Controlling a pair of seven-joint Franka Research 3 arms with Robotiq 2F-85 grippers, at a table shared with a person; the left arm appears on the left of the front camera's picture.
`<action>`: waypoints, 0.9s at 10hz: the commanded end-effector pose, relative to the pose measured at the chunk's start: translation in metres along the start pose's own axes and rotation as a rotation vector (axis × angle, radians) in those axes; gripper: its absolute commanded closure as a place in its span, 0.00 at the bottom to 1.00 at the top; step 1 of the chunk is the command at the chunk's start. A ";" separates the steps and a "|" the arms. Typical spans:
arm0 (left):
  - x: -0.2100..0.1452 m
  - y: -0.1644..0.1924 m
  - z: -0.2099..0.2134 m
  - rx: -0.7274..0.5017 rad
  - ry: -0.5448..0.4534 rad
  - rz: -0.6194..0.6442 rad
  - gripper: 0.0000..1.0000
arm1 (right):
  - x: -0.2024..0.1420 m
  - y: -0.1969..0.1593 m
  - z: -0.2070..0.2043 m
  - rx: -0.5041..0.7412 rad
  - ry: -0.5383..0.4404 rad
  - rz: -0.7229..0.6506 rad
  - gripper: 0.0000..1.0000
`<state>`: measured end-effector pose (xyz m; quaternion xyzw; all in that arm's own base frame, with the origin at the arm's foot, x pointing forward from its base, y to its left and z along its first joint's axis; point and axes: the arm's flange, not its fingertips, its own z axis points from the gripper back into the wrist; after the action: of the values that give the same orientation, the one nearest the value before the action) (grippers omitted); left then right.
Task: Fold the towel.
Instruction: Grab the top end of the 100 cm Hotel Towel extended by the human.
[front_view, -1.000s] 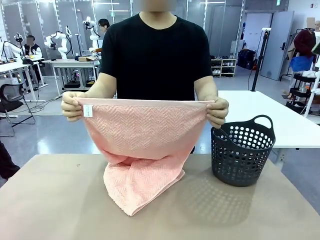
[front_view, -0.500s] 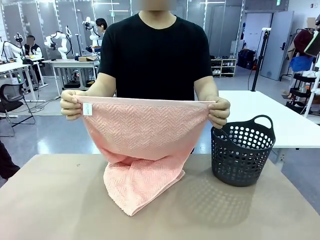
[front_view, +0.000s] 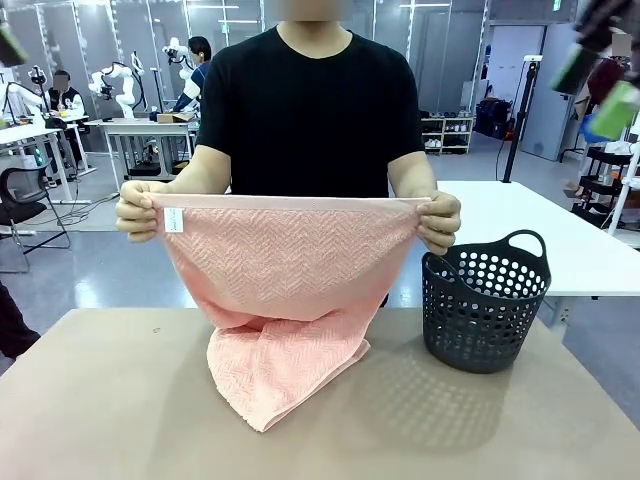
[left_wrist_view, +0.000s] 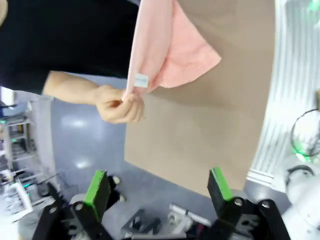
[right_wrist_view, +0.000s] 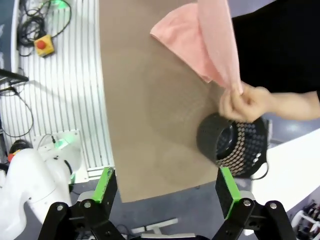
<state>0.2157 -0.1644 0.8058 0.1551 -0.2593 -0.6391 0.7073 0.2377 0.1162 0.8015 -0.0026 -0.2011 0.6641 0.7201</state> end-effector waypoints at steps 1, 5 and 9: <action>0.034 0.033 -0.004 -0.069 0.100 0.006 0.00 | 0.031 -0.025 -0.015 -0.051 0.078 -0.026 0.00; 0.058 0.052 -0.077 -0.239 0.052 -0.079 0.00 | 0.052 -0.061 -0.078 0.059 0.109 0.042 0.00; 0.061 0.068 -0.143 -0.244 0.020 -0.132 0.00 | 0.055 -0.089 -0.128 0.067 0.085 0.079 0.00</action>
<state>0.3510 -0.2362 0.7433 0.1004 -0.1517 -0.7009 0.6896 0.3591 0.1944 0.7277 -0.0112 -0.1354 0.6911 0.7099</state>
